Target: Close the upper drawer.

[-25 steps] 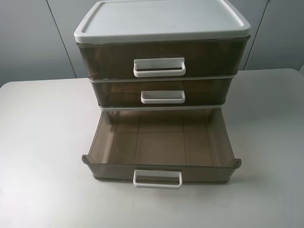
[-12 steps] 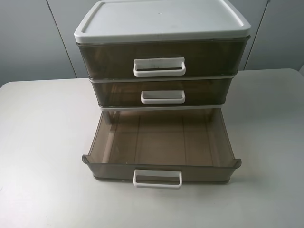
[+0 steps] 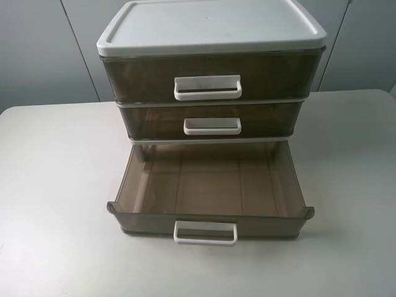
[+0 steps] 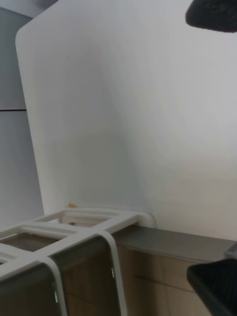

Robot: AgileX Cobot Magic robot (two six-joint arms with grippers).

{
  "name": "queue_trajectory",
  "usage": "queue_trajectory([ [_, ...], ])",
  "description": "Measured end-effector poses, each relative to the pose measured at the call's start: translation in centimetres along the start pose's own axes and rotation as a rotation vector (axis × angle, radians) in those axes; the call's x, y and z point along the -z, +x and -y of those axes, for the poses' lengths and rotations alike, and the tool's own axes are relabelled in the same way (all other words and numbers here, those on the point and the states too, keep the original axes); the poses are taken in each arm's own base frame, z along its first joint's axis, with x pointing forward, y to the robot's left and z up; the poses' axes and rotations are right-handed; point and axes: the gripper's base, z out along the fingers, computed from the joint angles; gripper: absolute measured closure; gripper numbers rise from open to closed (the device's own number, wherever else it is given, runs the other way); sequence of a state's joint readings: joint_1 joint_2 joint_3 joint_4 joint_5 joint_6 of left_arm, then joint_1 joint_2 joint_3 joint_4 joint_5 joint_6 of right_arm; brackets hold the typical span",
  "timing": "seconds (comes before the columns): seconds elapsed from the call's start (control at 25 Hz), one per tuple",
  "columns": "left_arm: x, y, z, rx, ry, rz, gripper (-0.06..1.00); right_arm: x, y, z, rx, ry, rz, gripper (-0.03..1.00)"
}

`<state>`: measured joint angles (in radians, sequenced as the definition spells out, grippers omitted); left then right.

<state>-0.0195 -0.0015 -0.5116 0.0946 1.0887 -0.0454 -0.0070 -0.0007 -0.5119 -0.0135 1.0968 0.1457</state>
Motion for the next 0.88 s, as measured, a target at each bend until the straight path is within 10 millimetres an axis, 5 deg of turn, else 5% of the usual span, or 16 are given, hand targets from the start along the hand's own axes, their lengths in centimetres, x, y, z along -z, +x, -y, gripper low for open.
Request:
queue_trajectory([
  [0.88, 0.0, 0.0, 0.0, 0.0, 0.0, 0.0, 0.2, 0.0, 0.0, -0.02, 0.0, 0.0, 0.0, 0.27],
])
